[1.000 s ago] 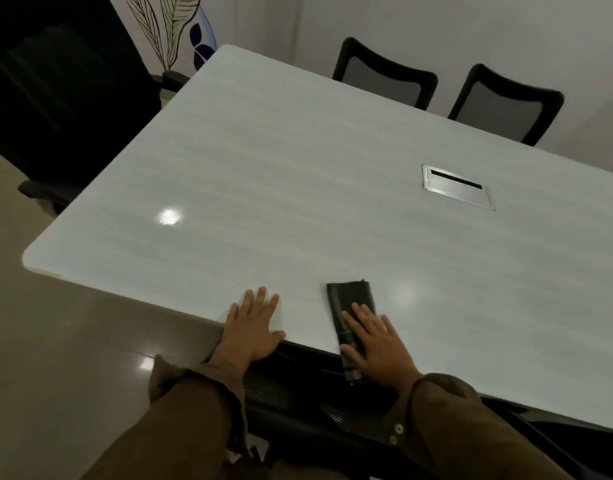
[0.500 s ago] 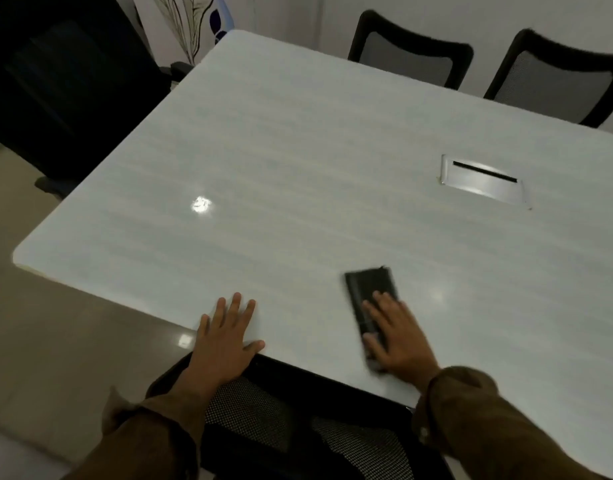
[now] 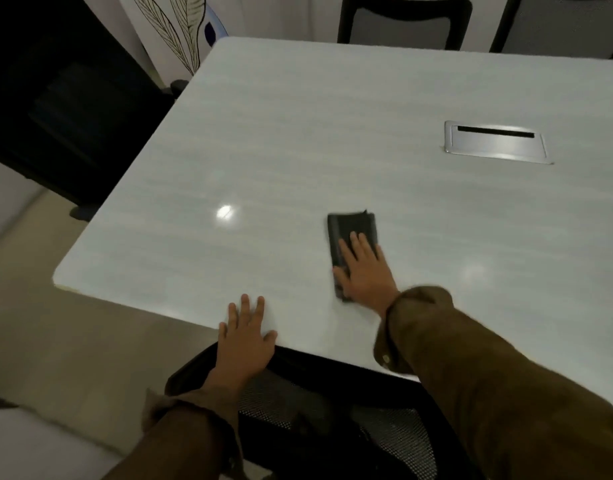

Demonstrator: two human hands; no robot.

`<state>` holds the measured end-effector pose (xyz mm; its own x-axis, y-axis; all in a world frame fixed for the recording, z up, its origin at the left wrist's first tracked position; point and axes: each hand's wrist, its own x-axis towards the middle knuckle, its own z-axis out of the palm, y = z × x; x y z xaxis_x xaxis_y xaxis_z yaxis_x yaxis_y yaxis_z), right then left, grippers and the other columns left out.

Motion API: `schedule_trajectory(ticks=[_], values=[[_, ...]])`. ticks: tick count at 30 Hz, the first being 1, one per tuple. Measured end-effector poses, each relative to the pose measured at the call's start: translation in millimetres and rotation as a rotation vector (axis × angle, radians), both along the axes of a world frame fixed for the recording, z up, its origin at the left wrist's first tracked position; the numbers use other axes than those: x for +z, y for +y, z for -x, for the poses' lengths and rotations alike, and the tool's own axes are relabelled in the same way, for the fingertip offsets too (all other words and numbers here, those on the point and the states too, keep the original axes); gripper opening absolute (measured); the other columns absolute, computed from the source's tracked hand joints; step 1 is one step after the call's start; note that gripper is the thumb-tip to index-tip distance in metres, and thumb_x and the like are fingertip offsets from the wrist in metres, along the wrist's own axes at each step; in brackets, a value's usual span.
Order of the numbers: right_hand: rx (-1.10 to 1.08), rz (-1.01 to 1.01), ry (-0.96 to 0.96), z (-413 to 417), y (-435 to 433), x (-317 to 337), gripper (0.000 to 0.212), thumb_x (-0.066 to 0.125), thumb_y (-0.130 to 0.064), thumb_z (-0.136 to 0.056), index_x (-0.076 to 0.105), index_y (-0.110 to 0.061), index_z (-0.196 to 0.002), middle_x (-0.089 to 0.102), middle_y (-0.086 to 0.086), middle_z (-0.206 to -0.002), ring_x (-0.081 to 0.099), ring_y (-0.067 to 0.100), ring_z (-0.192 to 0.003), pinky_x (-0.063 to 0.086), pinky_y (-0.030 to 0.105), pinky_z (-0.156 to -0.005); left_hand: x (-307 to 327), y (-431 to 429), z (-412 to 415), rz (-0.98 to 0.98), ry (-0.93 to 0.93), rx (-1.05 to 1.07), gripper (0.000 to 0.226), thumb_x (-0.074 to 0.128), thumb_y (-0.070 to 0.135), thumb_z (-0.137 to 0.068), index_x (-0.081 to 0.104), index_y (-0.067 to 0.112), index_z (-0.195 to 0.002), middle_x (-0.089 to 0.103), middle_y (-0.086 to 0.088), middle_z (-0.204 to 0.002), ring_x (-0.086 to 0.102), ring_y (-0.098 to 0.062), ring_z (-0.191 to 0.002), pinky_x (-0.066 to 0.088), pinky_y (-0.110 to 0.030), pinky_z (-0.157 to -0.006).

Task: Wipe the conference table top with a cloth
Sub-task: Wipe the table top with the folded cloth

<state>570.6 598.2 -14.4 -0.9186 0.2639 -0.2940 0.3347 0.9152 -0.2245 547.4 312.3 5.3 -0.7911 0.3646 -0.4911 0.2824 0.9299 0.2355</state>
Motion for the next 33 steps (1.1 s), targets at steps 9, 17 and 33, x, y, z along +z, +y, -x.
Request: schedule_trajectory(ticks=[9,17,33], values=[[0.091,-0.019,0.1,-171,46,4,0.067,0.031,-0.064,-0.099,0.045,-0.02,-0.148,0.034,0.005,-0.157,0.041,0.032,-0.142,0.031,0.042,-0.115,26,22,-7,0.021,-0.081,-0.055,0.067,0.04,0.043,-0.101,0.005,0.03,-0.157,-0.013,-0.008,-0.164,-0.011,-0.036,-0.15,0.007,-0.052,-0.12],[-0.172,0.019,-0.007,-107,-18,13,0.078,0.024,-0.066,-0.095,0.016,-0.023,-0.159,0.003,0.002,-0.167,0.002,0.023,-0.154,0.005,0.041,-0.124,18,64,-51,0.068,-0.11,-0.328,0.082,0.045,0.051,-0.098,-0.008,0.031,-0.156,-0.024,-0.006,-0.162,-0.02,-0.034,-0.149,-0.001,-0.052,-0.12],[0.181,-0.02,0.205,-170,49,-7,0.072,0.016,-0.067,-0.099,0.043,-0.024,-0.15,0.037,0.007,-0.158,0.023,0.02,-0.149,0.016,0.041,-0.12,21,125,-64,0.052,-0.139,-0.102,0.079,0.043,0.055,-0.098,-0.003,0.03,-0.157,-0.021,-0.007,-0.163,-0.017,-0.034,-0.149,0.004,-0.055,-0.119]])
